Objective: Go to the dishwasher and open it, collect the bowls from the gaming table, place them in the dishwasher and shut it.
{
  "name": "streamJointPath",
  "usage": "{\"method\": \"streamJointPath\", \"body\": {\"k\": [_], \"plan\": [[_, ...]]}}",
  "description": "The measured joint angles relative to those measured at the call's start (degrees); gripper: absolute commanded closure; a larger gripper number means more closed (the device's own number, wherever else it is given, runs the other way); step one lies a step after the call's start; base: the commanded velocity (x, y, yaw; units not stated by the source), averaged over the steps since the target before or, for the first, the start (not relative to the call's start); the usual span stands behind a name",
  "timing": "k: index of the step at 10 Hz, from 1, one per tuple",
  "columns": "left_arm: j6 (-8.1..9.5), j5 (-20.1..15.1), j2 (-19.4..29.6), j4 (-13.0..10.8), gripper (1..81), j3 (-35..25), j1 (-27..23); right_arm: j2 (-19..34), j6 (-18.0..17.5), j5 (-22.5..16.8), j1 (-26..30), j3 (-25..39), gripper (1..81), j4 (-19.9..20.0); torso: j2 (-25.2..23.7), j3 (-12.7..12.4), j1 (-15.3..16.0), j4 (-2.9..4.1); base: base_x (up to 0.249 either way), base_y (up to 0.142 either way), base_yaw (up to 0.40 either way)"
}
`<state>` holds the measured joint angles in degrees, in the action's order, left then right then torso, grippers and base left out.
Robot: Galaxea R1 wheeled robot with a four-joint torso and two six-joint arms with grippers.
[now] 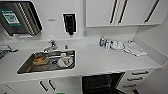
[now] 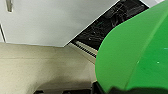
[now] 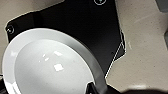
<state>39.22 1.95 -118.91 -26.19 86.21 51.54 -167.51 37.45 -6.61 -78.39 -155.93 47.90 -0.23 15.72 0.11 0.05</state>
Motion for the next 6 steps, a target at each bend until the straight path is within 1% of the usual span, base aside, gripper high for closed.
{"method": "streamJointPath", "body": {"k": [1, 2, 6], "plan": [[0.00, -1.13, -0.16, 0.45, 81.1, -1.10, -1.83, 0.00, 0.00, 0.00, 0.00, 0.00, 81.1, 0.00, 0.00, 0.00, 0.00, 0.00, 0.000, 0.000, 0.000], [0.05, -3.40, -0.74, 0.78, 81.1, -1.71, -3.94, 0.00, 0.00, -0.02, 0.00, 0.00, 81.1, 0.00, 0.00, 0.00, 0.00, 0.00, 0.000, 0.000, 0.000], [0.06, -9.36, -7.91, 1.27, 81.1, -2.43, -8.90, 0.00, 0.00, 0.00, 0.00, 0.00, 81.1, 0.02, 0.05, 0.02, 0.00, 0.00, 0.000, 0.000, 0.000]]}}
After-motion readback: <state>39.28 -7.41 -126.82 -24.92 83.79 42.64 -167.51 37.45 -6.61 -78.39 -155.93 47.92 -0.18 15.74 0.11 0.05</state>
